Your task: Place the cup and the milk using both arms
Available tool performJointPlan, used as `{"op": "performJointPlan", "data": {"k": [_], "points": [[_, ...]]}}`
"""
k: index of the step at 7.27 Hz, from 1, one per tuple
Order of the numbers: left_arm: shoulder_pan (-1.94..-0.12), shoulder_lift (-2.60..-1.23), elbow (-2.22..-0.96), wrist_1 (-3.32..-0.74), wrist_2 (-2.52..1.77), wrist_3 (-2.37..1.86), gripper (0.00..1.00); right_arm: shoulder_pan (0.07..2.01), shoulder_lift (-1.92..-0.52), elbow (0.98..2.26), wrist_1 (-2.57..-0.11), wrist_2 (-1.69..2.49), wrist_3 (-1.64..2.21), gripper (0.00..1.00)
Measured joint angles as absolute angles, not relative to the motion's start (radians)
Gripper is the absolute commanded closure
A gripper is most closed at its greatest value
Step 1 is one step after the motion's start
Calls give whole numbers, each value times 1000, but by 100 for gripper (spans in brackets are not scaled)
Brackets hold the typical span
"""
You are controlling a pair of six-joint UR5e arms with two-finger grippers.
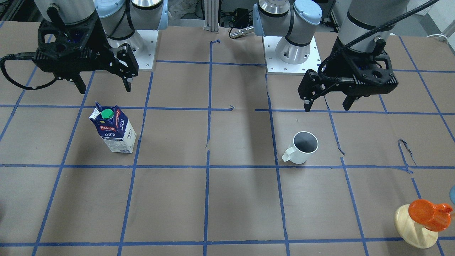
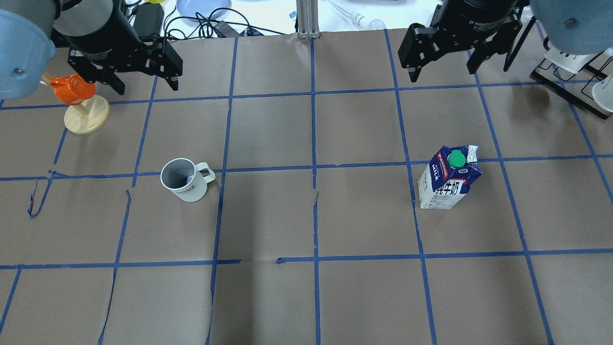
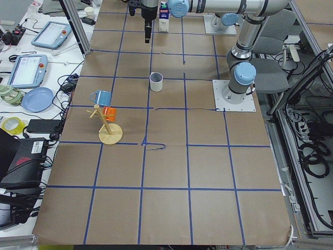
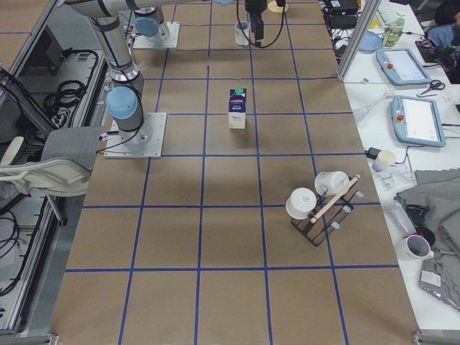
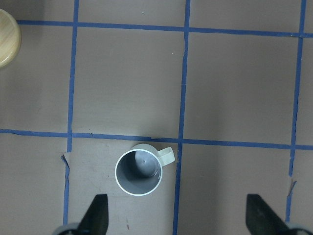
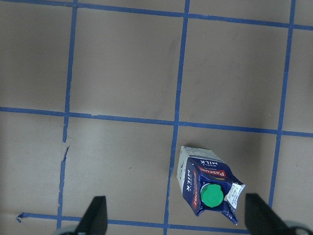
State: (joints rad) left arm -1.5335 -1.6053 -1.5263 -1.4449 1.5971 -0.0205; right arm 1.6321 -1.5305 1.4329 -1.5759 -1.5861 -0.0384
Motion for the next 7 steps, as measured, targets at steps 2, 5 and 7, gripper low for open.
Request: {"op": "performJointPlan", "data": {"k": [2,5,7], "points": [[-1533,-1603,-1526,-1445,1595,-21,0,1632,-1531,1433,-1577,-1586,-38,0],[-1536,-1578,-1527,-1474,1594,-11,0,1632,-1530,1432,-1578,-1585,-38,0],[-1535,-1576,-1526,-1486,1598,-12,0,1631,-1522,1426,-1582,-1584,-38,0]]}}
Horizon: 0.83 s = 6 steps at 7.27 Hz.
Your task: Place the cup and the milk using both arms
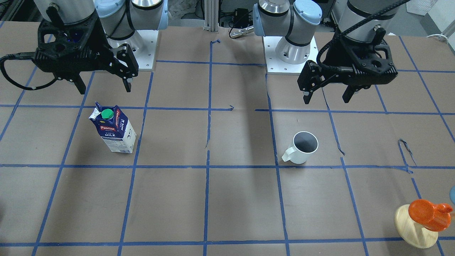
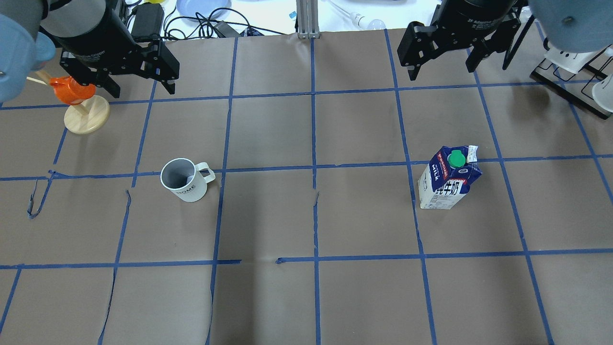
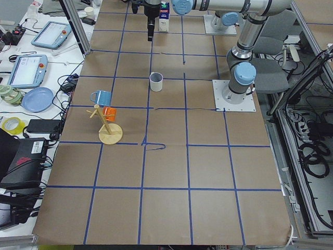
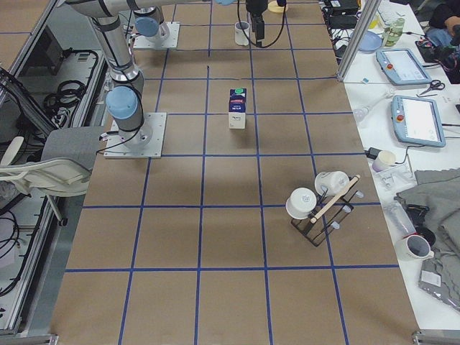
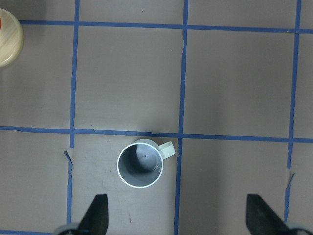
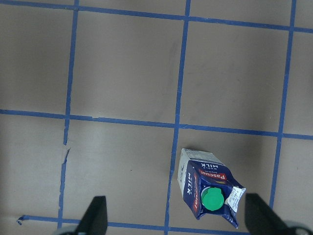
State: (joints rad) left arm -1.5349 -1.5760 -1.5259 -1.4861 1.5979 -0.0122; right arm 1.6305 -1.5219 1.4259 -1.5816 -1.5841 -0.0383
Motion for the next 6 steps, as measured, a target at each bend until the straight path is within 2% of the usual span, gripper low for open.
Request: {"op": "performJointPlan", "data": {"k": [6], "points": [[-1527,-1576,-1531,-1487,1598,-16,0,1621,-1504,1428,-1582,-1572,-38,0]]}}
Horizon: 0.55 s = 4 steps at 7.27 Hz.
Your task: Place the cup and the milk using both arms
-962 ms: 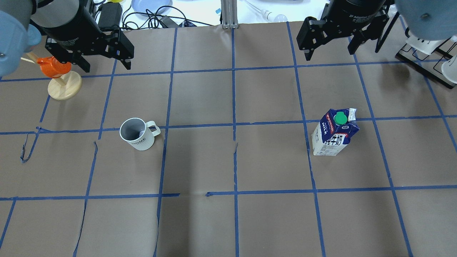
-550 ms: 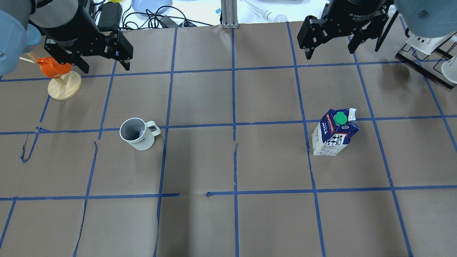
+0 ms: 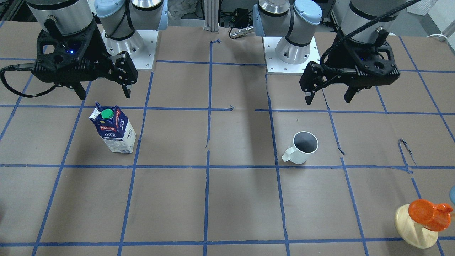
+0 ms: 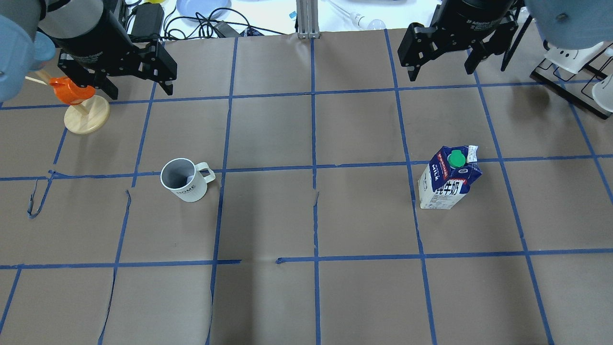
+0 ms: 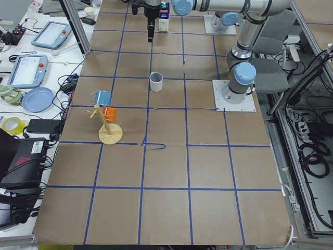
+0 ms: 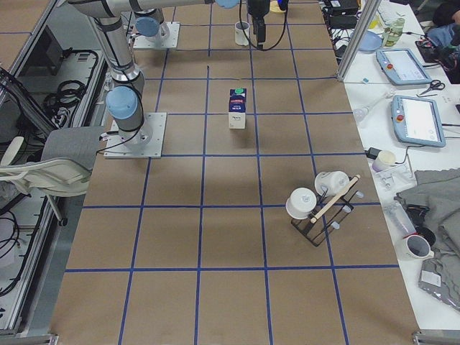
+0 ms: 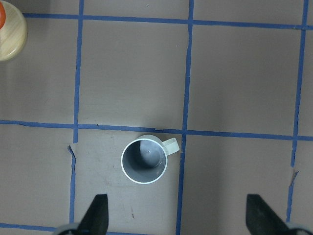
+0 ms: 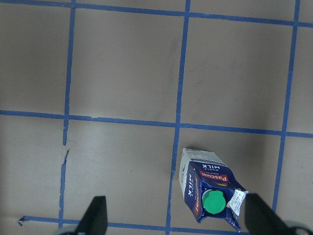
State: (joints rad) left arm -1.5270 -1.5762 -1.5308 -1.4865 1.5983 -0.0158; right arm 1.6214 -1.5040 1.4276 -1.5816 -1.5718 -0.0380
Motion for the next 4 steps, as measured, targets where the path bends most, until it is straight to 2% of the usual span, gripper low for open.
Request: {"op": "performJointPlan", "data": {"k": [4], "points": [[-1510,-1573,-1568,-1493,1608,12,0,1619,-1498,1427,-1584,-1578,-35,0]]}}
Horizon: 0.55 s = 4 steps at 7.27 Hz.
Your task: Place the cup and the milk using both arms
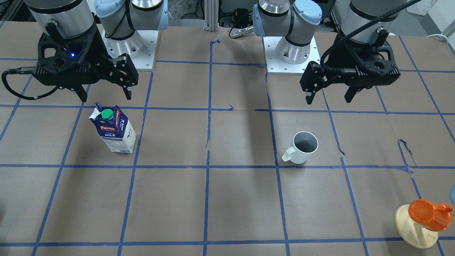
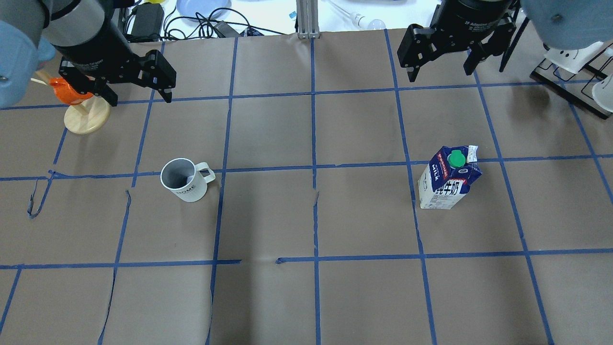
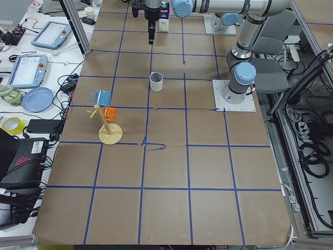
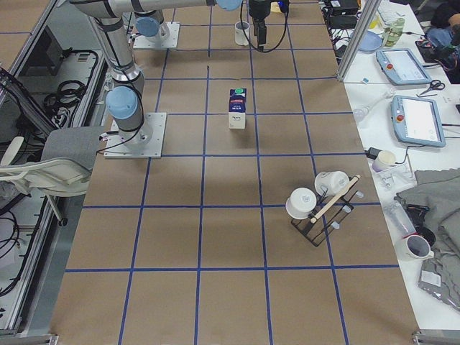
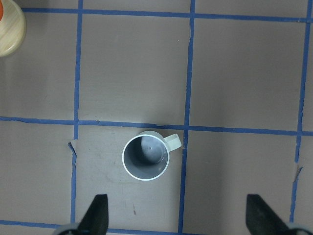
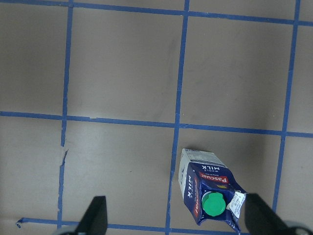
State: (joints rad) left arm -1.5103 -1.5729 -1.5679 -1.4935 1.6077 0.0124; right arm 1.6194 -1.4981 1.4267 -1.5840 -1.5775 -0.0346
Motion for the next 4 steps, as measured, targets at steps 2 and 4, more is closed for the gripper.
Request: {"op": "performJointPlan", "data": {"k": [2,4], "points": [[-1455,-1578,-1654,-1479,1634,40,0,1616,-1499,1422,-1583,-1581,-24,0],[-1348,-1601,-1820,-1318,1633,153,0,1601,-1498,1426,-1589,-1577,-21,0]]}}
